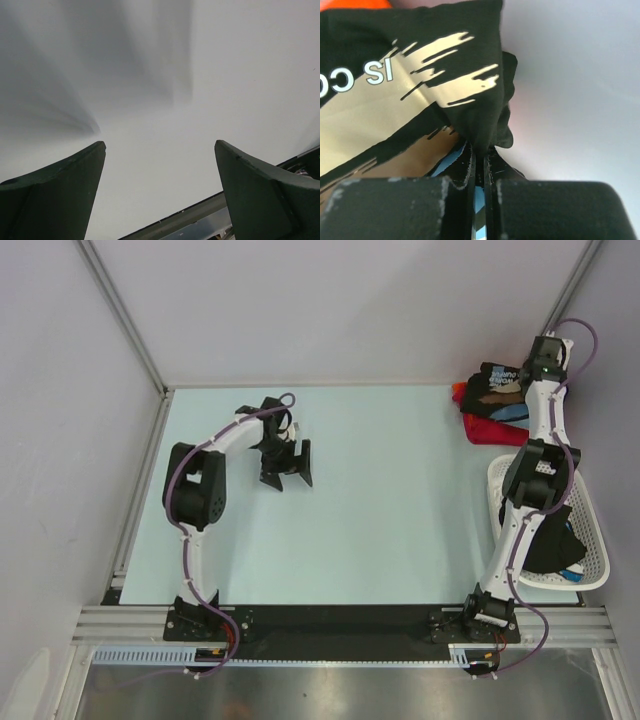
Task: Fold and stack the t-shirts
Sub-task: Put the neatly folded tshirt into the corner of the board with the right arm
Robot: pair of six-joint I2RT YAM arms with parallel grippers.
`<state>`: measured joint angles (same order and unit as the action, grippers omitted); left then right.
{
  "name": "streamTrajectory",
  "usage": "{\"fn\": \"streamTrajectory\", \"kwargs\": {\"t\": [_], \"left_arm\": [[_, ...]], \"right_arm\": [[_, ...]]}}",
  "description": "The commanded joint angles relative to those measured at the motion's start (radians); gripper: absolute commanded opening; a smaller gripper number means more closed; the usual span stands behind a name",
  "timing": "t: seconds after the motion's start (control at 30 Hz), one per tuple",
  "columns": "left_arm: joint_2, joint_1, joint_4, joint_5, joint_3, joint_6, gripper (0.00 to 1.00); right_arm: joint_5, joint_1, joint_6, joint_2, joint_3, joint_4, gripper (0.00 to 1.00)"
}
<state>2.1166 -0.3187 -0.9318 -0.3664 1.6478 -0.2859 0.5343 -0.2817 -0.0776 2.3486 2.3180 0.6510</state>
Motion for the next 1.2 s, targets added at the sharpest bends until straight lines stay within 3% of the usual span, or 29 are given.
{"fn": "streamTrajectory", "kwargs": {"t": [0.0,0.23,0.47,0.53,0.6,0.67,0.73,0.77,0.8,0.93,1.0,1.03,1.07,1.1,1.13,1.17], "left_arm": [[-0.07,-0.01,-0.015,0.017,-0.02,0.028,0.96],[-0.112,-0.014,-0.019,0.026,-0.074,0.025,0.96],[-0.13,-0.029,-0.016,0.023,-0.06,0.008,1.0],[-0.135,-0.046,-0.007,0.012,-0.025,-0.001,1.0],[-0.138,-0.066,0.013,-0.018,0.007,-0.027,1.0],[-0.132,-0.083,0.036,-0.038,0.081,-0.059,1.0],[-0.106,-0.111,0.051,-0.065,0.185,-0.085,1.0],[-0.095,-0.12,0.056,-0.071,0.228,-0.094,1.0],[-0.08,-0.138,0.059,-0.092,0.274,-0.099,1.0],[-0.017,-0.181,0.132,-0.179,0.49,-0.171,1.0],[0.04,-0.204,0.2,-0.221,0.549,-0.205,0.92],[0.071,-0.21,0.221,-0.258,0.62,-0.243,0.83],[0.132,-0.226,0.22,-0.262,0.667,-0.26,0.43],[0.172,-0.23,0.222,-0.278,0.749,-0.278,0.13],[0.209,-0.237,0.223,-0.301,0.785,-0.33,0.0],[0.238,-0.243,0.232,-0.325,0.812,-0.354,0.0]], "right_arm": [[0.006,-0.042,0.036,0.06,0.07,-0.059,0.0],[-0.1,-0.097,0.105,0.172,0.17,-0.091,0.0],[-0.287,-0.103,0.154,0.176,0.179,-0.102,0.4],[-0.306,-0.088,0.15,0.12,0.146,-0.091,0.43],[-0.313,-0.08,0.153,0.062,0.121,-0.079,0.54],[-0.358,-0.074,0.165,-0.036,0.074,-0.071,0.56],[-0.405,-0.076,0.18,-0.113,0.008,-0.079,0.65],[-0.425,-0.076,0.185,-0.183,-0.015,-0.086,0.78],[-0.456,-0.076,0.19,-0.219,-0.029,-0.091,0.81],[-0.636,-0.093,0.275,-0.354,-0.117,-0.116,0.84],[-0.756,-0.106,0.321,-0.414,-0.186,-0.148,0.84],[-0.811,-0.105,0.344,-0.432,-0.206,-0.154,0.83],[-0.815,-0.097,0.34,-0.448,-0.244,-0.146,0.83],[-0.783,-0.094,0.338,-0.478,-0.262,-0.139,0.82],[-0.772,-0.091,0.341,-0.491,-0.281,-0.133,0.79],[-0.771,-0.093,0.341,-0.5,-0.313,-0.114,0.74]]}}
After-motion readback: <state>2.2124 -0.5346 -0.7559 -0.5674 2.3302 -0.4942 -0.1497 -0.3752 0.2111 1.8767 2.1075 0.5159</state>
